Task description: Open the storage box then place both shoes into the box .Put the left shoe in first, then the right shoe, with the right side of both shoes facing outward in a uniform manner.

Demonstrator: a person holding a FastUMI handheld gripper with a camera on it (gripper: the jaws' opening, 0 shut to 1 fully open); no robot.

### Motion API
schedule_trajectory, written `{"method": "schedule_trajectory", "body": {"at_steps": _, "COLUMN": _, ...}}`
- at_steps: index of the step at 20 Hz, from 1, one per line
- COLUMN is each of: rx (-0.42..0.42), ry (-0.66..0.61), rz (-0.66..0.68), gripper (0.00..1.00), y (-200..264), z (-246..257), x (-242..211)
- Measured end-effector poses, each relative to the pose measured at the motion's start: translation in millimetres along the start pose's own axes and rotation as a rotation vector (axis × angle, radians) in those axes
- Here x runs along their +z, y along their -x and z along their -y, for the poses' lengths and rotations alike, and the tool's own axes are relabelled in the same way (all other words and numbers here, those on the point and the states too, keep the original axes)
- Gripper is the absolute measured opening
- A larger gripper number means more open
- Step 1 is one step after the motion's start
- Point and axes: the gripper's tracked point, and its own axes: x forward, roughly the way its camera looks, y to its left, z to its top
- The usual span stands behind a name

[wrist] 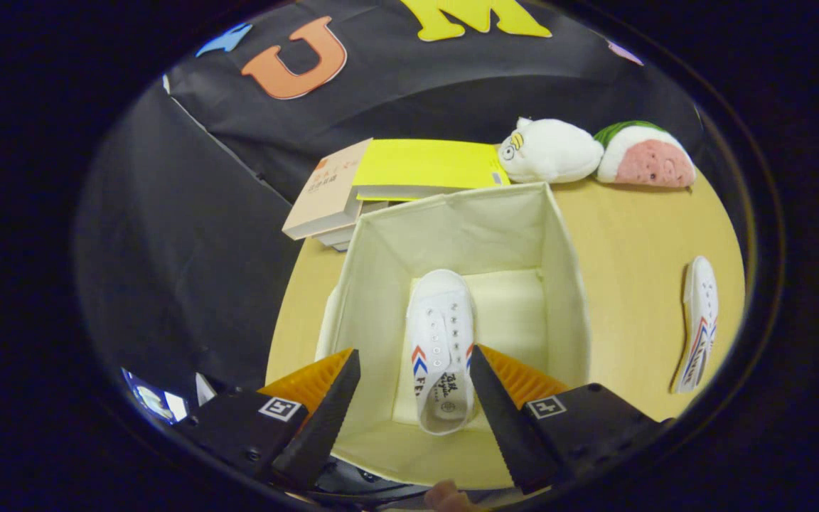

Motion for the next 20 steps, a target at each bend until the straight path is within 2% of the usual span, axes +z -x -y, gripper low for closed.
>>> {"method": "schedule_trajectory", "body": {"at_steps": 4, "rx": 0.012, "ry": 0.101, "rz": 0.059, "gripper": 0.99, "y": 47, "z": 22, "x": 10}}
{"method": "schedule_trajectory", "body": {"at_steps": 9, "rx": -0.05, "ry": 0.162, "rz": 0.092, "gripper": 0.99, "y": 87, "z": 93, "x": 7}}
{"method": "schedule_trajectory", "body": {"at_steps": 20, "rx": -0.107, "ry": 0.072, "rz": -0.019, "gripper": 0.99, "y": 99, "z": 262, "x": -34}}
